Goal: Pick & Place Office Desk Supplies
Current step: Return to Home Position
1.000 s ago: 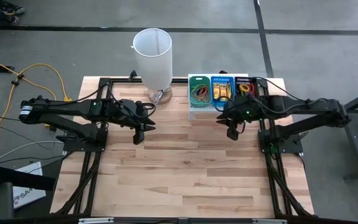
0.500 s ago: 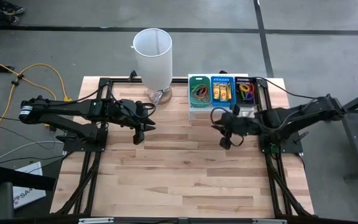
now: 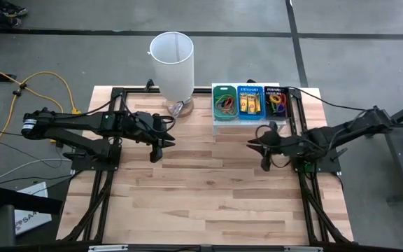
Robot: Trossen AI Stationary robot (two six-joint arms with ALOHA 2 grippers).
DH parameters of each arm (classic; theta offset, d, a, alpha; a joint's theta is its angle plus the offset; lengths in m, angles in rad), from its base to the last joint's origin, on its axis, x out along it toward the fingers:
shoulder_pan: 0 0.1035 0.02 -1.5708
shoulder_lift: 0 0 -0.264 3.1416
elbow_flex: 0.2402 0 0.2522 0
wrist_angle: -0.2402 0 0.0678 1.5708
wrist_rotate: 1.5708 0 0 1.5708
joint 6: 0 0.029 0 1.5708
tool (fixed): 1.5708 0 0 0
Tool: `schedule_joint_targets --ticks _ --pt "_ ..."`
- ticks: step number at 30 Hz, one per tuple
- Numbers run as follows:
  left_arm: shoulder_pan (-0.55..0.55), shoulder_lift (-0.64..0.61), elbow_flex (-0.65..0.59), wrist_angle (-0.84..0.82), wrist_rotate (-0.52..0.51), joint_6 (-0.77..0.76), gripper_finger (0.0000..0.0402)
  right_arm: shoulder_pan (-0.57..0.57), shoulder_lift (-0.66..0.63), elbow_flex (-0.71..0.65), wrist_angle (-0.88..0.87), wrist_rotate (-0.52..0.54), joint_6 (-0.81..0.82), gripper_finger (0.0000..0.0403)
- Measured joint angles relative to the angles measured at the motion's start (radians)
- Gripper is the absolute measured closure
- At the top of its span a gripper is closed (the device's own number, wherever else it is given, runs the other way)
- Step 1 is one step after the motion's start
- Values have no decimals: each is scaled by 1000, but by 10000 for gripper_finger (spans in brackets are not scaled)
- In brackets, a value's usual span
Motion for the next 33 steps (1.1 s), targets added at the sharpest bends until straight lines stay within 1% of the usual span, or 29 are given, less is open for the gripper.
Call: schedule_joint_targets --ticks 6,14,20,27,33 --pt "0 0 0 0 0 0 307 0 -171 -130 69 -28 -69 345" --pt "0 0 0 1 0 0 307 0 -351 -268 113 -27 -77 345" --pt "0 0 0 1 0 0 307 0 -465 -358 192 -111 -142 345" --pt "0 0 0 1 0 0 307 0 -586 -429 203 -153 -151 345" --pt "0 0 0 1 0 0 306 0 -669 -462 188 -156 -156 345"
